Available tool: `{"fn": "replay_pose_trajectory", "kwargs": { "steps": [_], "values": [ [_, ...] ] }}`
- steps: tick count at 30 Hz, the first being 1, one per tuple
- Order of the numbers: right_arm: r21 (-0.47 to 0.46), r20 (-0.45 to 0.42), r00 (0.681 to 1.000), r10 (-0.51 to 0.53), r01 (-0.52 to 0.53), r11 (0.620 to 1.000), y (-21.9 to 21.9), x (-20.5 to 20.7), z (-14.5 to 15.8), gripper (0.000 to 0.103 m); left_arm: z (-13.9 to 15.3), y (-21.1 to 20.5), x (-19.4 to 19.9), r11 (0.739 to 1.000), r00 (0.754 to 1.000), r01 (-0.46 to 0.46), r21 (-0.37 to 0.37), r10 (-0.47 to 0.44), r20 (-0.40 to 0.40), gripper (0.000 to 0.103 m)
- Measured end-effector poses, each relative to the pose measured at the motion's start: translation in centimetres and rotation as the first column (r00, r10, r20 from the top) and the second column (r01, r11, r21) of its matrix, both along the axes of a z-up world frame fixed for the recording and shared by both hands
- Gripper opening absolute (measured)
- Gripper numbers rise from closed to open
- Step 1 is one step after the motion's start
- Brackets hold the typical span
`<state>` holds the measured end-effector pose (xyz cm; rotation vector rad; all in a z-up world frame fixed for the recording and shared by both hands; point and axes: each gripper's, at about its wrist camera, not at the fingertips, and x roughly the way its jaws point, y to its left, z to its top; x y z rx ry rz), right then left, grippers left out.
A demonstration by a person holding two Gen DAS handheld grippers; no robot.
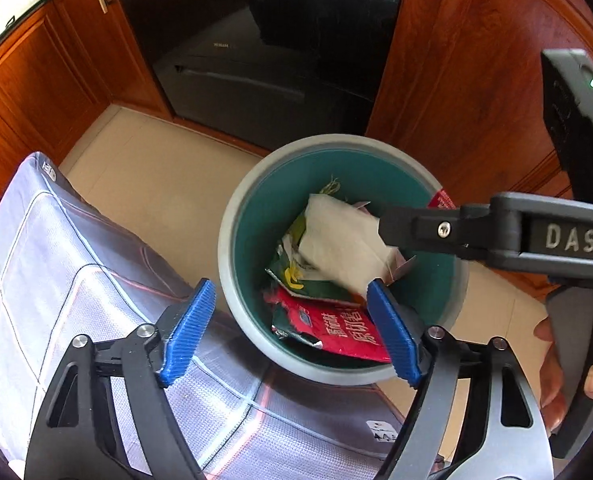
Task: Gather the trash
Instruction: 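Carry the tissue and wrapper over the teal bin and open both tools, then move both tools back over the table toward the crust and paper cup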
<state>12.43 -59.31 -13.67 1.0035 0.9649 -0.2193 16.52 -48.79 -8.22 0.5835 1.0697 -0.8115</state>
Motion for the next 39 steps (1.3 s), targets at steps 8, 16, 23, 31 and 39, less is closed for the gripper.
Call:
{"fn": "replay_pose_trajectory", "kwargs": {
  "steps": [8,16,23,31,39],
  "values": [
    [0.019,-0.038,0.999,0.003,-0.002,1.000,0.6,-0.4,-0.4,0.088,0.5,1.0,0.0,1.000,1.000,0.003,0.003,-0.003,-0.003,0.085],
    [0.006,-0.040,0.999,0.027,-0.027,1.000,2.1,-0.5,0.5,0.088,1.8,2.3,-1.0,1.000,1.000,-0.007,-0.023,0.007,-0.002,0.086],
    [-0.045,-0.037,0.997,0.063,-0.065,0.997,4.4,-1.0,2.9,0.088,3.5,5.4,-1.6,0.998,1.000,-0.030,-0.063,0.030,-0.008,0.088],
    [-0.087,-0.027,0.989,0.146,-0.148,0.985,9.5,-1.4,5.8,0.089,4.9,11.2,-2.2,0.990,0.996,-0.089,-0.111,0.089,-0.010,0.093],
    [-0.122,-0.010,0.961,0.277,-0.276,0.953,17.0,-0.2,7.7,0.095,5.7,19.0,-2.4,0.973,0.983,-0.181,-0.145,0.181,-0.013,0.094]
  ]
}}
